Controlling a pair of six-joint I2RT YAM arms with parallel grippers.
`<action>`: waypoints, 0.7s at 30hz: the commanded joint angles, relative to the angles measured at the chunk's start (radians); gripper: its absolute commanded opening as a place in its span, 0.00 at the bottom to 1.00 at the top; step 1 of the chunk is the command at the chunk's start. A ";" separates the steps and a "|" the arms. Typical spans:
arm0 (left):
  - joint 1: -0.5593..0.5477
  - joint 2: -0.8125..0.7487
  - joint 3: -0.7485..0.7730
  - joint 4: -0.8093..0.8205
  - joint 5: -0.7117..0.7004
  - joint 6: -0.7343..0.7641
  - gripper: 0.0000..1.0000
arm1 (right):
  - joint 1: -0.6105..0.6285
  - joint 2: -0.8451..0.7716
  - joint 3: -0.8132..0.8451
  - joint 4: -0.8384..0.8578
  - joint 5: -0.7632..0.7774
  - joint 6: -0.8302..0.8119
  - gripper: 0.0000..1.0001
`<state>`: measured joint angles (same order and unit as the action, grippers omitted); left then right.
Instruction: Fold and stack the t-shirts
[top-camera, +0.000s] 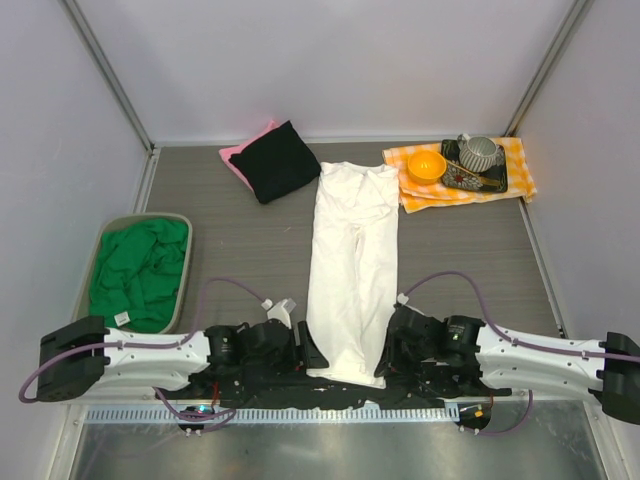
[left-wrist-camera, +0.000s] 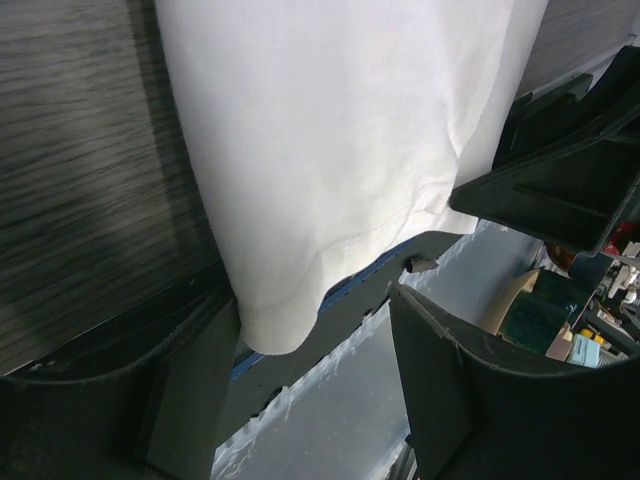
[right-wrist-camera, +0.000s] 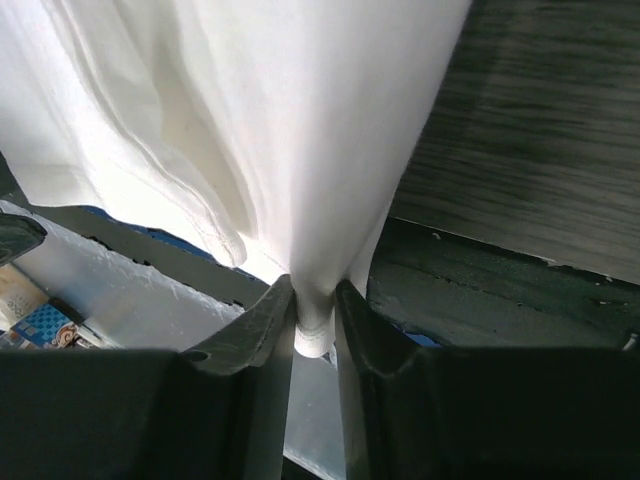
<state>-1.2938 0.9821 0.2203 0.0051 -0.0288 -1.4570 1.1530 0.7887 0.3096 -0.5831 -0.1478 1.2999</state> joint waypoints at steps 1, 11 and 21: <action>0.005 0.102 -0.038 -0.087 -0.039 0.049 0.67 | 0.014 -0.002 -0.001 0.025 0.010 0.030 0.22; 0.008 0.153 -0.009 -0.068 -0.029 0.072 0.43 | 0.016 -0.037 0.003 -0.018 0.027 0.030 0.01; 0.151 0.089 0.158 -0.249 -0.008 0.246 0.36 | 0.016 -0.006 0.156 -0.069 0.214 -0.046 0.01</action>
<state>-1.2289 1.0809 0.3180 -0.0788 -0.0116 -1.3426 1.1641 0.7689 0.3523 -0.6395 -0.0814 1.3041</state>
